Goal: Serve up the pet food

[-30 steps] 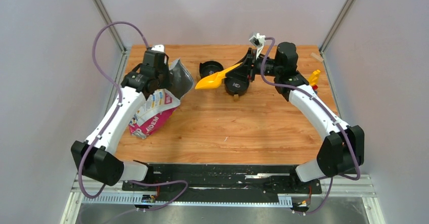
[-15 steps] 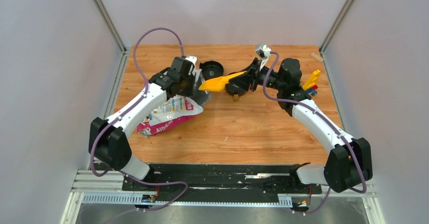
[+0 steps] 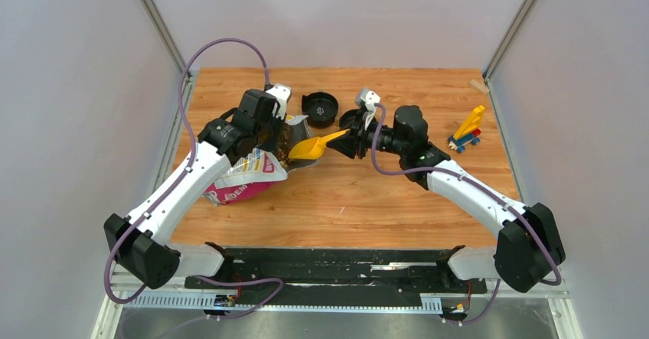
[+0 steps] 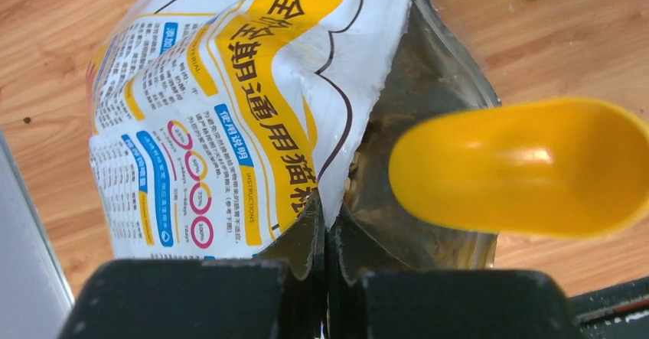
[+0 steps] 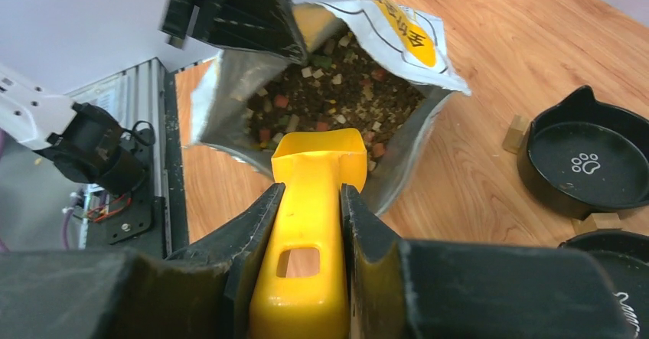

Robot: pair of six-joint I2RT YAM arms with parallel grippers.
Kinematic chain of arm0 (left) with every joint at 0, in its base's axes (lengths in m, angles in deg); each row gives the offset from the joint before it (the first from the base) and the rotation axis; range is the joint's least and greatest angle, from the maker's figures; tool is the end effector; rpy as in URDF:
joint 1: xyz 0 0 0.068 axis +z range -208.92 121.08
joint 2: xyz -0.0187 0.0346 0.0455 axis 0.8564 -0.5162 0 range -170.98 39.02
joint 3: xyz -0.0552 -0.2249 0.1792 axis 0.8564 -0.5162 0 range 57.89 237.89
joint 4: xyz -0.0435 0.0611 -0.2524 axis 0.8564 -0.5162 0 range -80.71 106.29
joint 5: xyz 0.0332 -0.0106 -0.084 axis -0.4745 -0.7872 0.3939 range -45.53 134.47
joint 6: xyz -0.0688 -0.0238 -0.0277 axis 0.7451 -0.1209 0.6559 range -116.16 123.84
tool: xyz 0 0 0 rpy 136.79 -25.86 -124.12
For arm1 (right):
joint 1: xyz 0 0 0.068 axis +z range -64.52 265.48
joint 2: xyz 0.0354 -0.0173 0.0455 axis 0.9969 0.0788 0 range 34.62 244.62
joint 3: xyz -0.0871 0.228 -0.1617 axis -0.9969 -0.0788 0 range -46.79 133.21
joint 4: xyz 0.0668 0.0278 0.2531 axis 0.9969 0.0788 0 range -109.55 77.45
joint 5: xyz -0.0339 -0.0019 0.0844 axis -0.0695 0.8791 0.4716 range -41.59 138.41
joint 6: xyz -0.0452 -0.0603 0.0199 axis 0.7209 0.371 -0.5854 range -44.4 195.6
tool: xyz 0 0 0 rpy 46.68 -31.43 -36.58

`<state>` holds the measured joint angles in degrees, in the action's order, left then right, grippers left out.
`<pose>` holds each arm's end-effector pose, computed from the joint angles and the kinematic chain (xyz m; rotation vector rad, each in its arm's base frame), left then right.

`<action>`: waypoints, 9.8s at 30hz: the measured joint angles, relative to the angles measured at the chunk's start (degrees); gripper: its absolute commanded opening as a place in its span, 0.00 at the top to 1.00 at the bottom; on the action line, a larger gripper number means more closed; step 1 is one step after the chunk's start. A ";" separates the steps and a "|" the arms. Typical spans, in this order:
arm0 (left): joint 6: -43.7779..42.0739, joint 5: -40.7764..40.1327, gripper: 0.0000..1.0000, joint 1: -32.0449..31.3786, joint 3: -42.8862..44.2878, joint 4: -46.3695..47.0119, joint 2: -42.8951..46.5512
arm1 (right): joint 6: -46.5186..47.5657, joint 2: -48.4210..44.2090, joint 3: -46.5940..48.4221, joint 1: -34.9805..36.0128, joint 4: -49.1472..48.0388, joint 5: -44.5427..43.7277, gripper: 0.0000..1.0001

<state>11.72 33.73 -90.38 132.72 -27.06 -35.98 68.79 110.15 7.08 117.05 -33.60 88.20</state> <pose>0.2578 -0.1432 0.3517 0.3816 2.2858 -0.1297 0.2543 0.2062 0.3371 -0.8961 1.5546 1.0768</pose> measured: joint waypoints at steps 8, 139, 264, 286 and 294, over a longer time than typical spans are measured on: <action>0.35 0.76 1.00 -0.39 3.63 -7.69 0.00 | 6.73 5.09 -1.27 5.86 -3.78 -6.69 1.00; 5.70 9.70 1.00 15.26 22.01 -22.27 -4.28 | 8.76 -10.16 -19.61 5.68 -41.53 -29.35 1.00; 2.01 24.26 1.00 16.79 15.52 -16.46 -2.69 | 25.05 25.14 16.79 15.23 -3.19 2.64 1.00; 3.28 20.28 1.00 16.76 15.52 -16.02 -1.97 | -1.84 18.80 -0.52 10.86 -44.78 0.68 1.00; 5.07 15.61 1.00 16.83 14.67 -15.47 0.46 | -0.72 11.98 -5.49 10.86 -45.44 -2.80 1.00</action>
<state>16.79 49.33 -73.55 147.38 -42.54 -35.53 68.07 122.13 1.59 127.91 -79.04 85.40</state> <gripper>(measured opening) 0.007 0.262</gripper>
